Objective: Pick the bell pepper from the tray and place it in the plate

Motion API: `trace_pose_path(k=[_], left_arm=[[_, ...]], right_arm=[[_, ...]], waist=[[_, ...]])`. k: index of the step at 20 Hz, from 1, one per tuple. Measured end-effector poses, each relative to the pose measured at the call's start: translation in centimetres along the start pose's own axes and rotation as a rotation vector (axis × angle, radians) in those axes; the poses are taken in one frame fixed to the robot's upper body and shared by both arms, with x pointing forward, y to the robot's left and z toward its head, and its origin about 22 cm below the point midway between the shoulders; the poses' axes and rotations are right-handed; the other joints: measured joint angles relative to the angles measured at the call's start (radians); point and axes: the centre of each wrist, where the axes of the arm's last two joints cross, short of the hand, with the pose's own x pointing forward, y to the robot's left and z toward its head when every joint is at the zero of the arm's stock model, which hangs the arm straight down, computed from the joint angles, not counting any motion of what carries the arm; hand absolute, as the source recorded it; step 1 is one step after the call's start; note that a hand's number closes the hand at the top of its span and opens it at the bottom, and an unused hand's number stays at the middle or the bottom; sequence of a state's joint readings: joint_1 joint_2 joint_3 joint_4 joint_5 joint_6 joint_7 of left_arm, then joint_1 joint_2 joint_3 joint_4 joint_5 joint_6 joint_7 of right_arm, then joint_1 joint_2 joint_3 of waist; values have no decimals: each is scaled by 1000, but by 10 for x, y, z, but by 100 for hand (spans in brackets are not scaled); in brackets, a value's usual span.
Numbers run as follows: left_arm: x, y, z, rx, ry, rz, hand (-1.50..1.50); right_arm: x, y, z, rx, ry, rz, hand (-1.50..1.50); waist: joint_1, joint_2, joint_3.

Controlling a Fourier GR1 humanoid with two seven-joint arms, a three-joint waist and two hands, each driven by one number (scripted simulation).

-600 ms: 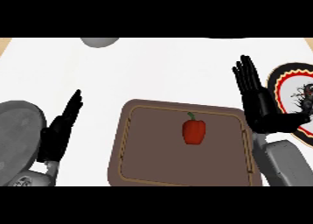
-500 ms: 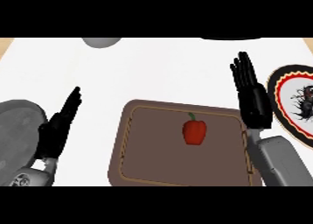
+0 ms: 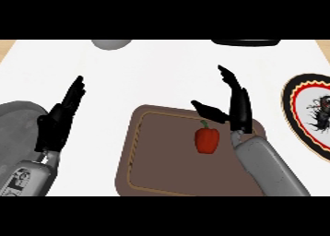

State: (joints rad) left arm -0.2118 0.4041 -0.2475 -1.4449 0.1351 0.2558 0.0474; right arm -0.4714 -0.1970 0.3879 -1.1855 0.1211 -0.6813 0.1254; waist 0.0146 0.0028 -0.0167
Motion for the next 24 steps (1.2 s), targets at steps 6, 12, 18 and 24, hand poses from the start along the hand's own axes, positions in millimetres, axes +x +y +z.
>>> trace_pose_path(k=[6,12,18,24], left_arm=[[8,2,-9,3,9,14,0],[2,10,-11,26,38,20,0],[-4,13,-4,41,52,23,0],[-3,11,-3,43,44,23,0]], right_arm=[[9,72,38,-52,50,141,-150],[32,85,41,-81,-19,332,-150],[71,80,35,-39,96,510,-150],[108,73,39,77,230,614,-150]], waist=[[-13,-12,8],[-45,-23,10],[-61,-32,11],[-61,-29,12]])
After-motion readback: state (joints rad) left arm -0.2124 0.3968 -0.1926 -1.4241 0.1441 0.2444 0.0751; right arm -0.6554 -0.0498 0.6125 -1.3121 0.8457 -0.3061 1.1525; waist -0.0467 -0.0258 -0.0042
